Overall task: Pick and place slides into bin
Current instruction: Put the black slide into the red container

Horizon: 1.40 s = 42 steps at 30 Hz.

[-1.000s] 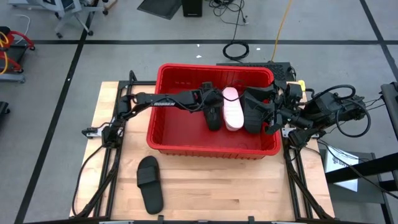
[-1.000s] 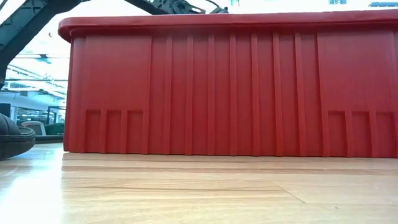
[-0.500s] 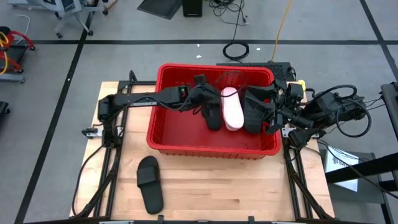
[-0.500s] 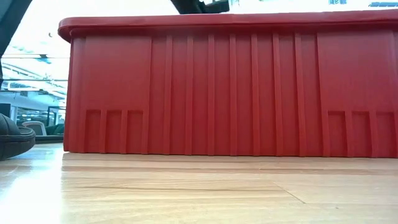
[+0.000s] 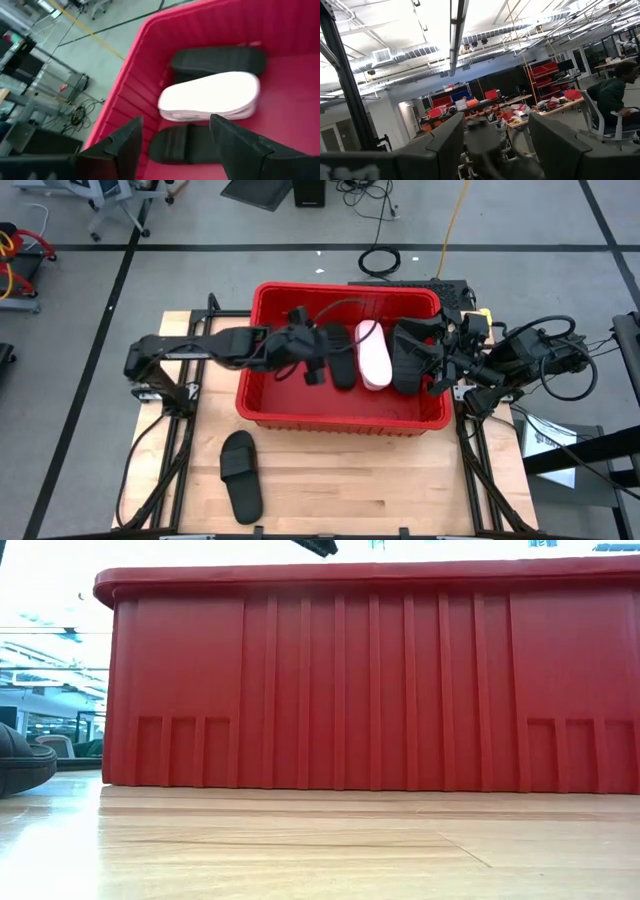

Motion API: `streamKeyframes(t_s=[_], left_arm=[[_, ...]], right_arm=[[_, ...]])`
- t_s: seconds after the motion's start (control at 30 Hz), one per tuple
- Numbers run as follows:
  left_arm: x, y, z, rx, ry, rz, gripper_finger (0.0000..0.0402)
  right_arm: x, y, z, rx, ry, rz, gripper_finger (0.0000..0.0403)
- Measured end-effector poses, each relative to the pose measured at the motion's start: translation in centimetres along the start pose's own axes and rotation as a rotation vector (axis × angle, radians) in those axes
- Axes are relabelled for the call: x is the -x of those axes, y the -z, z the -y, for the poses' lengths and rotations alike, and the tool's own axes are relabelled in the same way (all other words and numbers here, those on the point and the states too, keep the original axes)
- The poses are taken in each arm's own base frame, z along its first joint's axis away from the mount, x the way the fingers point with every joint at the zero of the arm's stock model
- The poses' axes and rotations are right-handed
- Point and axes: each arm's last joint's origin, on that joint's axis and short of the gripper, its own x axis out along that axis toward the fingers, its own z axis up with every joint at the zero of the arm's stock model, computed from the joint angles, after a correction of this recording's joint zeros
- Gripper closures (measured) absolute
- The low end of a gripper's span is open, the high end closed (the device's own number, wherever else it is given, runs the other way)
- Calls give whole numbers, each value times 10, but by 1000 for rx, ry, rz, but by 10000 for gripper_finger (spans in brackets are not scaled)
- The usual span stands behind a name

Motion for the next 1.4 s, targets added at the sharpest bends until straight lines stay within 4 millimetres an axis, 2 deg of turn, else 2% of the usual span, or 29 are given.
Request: streamKeyframes(t_s=[0.37,0.63,0.73,0.93,1.07,1.4], left_arm=[[83,-8,44,-48,130,122,172],[138,-2,62,-69,207,187,172],[151,1,68,-34,254,191,172],[181,21,84,-90,348,128,172],[192,30,95,-98,384,82,172],[218,53,108,-19,461,-44,172]], right_arm=[[0,-1,0,-8,-1,8,192],[0,-1,0,-9,-1,8,192],[0,-1,0,-8,-1,8,192],[0,-1,0,-8,-1,8,192],[0,-1,0,-11,-1,10,192],[0,-2,0,11,-2,15,192]])
